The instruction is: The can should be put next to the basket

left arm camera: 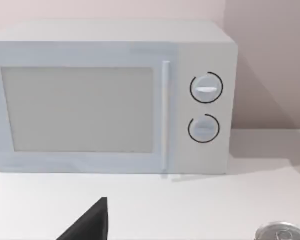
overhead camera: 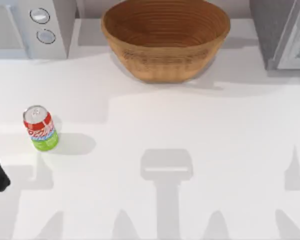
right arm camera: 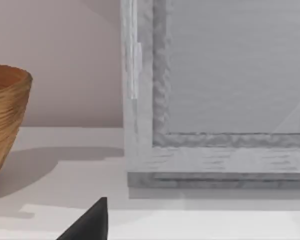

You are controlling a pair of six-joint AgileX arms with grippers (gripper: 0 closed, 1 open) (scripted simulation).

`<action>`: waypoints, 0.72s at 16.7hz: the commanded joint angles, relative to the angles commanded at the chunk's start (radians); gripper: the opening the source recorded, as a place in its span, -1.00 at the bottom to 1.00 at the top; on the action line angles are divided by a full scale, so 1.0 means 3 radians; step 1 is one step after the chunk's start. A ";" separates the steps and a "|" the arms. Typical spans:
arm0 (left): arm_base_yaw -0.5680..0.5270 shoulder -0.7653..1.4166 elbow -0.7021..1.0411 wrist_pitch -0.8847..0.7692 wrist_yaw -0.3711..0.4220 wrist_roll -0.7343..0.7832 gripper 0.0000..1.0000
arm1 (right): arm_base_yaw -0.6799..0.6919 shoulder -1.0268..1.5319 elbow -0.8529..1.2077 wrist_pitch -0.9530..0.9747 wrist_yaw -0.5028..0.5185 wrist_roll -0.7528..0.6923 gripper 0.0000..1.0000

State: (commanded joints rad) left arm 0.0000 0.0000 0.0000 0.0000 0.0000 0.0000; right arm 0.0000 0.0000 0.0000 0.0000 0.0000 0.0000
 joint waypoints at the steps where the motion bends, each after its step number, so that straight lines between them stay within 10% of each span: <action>1: 0.0000 0.0000 0.0000 0.0000 0.0000 0.0000 1.00 | 0.0000 0.0000 0.0000 0.0000 0.0000 0.0000 1.00; 12: -0.0192 0.1814 0.1585 -0.1157 0.0014 0.0629 1.00 | 0.0000 0.0000 0.0000 0.0000 0.0000 0.0000 1.00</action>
State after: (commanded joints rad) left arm -0.0577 0.5442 0.4756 -0.3471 0.0041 0.1886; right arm 0.0000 0.0000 0.0000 0.0000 0.0000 0.0000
